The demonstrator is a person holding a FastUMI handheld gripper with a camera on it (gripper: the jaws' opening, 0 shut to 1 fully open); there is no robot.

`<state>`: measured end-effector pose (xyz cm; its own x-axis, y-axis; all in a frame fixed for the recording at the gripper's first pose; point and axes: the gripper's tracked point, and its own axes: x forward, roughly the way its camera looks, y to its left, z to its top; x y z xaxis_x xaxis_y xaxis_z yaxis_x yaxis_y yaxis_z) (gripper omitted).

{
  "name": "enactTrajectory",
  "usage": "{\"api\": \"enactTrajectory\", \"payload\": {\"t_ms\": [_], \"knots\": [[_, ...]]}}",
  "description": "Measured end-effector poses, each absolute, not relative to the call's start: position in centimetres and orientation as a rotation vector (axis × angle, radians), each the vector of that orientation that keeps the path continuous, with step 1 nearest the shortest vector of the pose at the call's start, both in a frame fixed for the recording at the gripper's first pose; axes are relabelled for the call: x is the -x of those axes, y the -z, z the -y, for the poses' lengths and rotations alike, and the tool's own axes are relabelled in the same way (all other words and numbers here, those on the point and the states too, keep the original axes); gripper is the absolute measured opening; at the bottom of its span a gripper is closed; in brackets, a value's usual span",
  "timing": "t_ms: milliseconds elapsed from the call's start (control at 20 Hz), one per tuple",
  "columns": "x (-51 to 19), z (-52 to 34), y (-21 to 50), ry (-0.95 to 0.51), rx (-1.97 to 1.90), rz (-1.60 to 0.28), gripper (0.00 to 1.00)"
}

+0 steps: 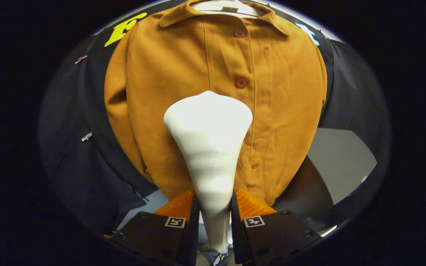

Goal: Iron the clothes twice with a garment steamer, once on the left side and once on the right side.

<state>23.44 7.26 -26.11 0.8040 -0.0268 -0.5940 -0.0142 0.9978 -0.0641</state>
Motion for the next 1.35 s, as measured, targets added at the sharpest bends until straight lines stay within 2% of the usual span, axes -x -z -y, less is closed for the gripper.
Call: {"api": "enactTrajectory", "payload": {"t_ms": [300, 750, 1350], "knots": [[-24.3, -5.1, 17.6, 0.037, 0.059, -0.415, 0.42], [-23.6, -2.3, 9.4, 0.081, 0.058, -0.177, 0.41], [-21.3, -1.2, 4.0, 0.1, 0.043, 0.008, 0.41]]}}
